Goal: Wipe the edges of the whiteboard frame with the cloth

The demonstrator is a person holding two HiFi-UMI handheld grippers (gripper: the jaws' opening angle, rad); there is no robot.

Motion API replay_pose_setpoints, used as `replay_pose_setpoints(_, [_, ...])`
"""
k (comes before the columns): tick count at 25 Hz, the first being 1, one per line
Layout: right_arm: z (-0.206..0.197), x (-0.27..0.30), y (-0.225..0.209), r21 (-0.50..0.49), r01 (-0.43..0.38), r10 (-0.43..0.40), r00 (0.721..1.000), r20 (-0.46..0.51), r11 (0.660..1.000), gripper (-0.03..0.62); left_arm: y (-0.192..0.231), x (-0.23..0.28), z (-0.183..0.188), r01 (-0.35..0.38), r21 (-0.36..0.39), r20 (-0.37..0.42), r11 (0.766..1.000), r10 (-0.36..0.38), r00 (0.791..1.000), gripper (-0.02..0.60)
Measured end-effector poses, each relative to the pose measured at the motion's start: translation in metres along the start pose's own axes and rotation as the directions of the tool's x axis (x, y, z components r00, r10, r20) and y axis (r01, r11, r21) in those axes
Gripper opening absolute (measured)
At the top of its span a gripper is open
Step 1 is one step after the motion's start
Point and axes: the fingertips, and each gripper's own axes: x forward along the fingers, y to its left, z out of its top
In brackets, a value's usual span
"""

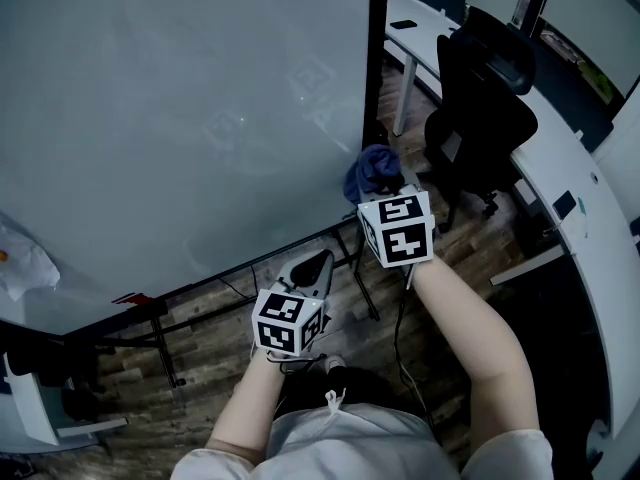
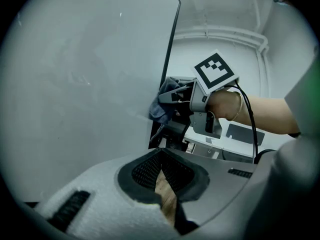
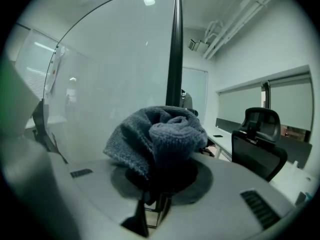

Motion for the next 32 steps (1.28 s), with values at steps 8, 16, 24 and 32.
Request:
replay_pose_setpoints(8, [-0.068, 0.020, 0.008, 0.033, -0.047, 0.051, 0.988, -0.147, 0.998, 0.077, 0.012, 0.006, -0.028, -0.014, -0.004, -0.061, 1.000, 0.014, 0.998, 0.018])
replay_pose_setpoints(16, [-0.133, 0.042, 0.016, 0.031, -0.056, 0.062, 0.962, -0.266, 0.998, 0.077, 0.043, 0.001, -0.055, -0.074, -0.084, -0.087, 0.994, 0.067, 0.994, 0.018])
replay_pose_setpoints(24, [-0.183, 0.058, 0.020, 0.056, -0.017, 0.036, 0.931, -0.363, 0.998, 0.077, 0.062, -0.007, -0.086, -0.110, -0.139, -0.124, 0.984, 0.093, 0.988, 0.018])
replay_pose_setpoints(32, [-0.218, 0.069, 0.028, 0.147, 0.080, -0.005, 0.891, -0.455, 0.986, 0.077, 0.078, -0.015, -0.096, -0.124, -0.148, -0.131, 0.981, 0.105, 0.986, 0.018])
